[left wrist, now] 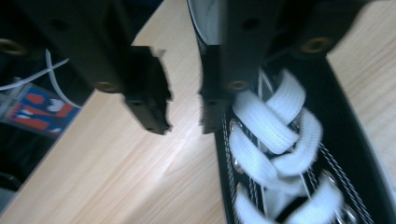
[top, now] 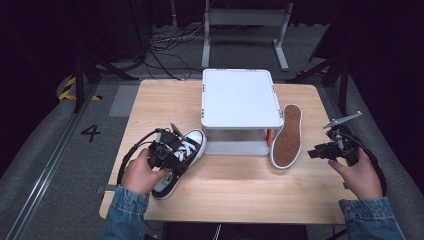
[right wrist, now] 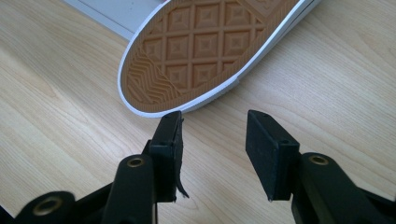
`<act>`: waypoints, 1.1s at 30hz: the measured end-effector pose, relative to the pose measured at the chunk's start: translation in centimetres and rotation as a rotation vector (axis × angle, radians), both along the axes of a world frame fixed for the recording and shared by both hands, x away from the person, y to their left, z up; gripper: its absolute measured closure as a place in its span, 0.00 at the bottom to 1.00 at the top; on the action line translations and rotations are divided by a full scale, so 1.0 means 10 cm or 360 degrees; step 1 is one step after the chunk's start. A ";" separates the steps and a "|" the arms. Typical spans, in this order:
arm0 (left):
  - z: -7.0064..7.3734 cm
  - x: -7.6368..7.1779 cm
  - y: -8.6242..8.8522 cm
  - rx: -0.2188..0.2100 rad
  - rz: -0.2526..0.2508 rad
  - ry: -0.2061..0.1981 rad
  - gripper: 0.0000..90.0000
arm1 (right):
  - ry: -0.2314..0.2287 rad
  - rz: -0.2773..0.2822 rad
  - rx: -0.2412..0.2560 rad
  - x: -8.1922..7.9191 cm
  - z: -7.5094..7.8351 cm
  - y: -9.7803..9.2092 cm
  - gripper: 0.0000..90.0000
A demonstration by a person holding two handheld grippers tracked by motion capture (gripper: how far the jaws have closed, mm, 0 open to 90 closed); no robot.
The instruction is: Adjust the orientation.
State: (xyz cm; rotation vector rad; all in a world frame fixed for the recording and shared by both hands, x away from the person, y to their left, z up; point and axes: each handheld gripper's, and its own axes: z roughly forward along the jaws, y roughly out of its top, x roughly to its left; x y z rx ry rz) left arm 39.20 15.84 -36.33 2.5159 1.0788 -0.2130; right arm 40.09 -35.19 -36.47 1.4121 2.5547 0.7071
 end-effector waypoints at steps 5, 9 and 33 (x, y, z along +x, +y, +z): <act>0.10 -0.01 0.29 0.0242 0.0257 -0.0185 0.52 | 0.0014 -0.0013 0.0002 0.00 -0.02 -0.01 0.63; -0.10 0.03 0.36 0.0317 0.0223 -0.0007 0.52 | 0.0012 0.0000 -0.0003 0.00 -0.02 0.02 0.62; -0.17 0.00 0.42 0.0242 0.0351 -0.0004 0.99 | 0.0011 0.0078 -0.0021 0.07 -0.03 0.16 0.62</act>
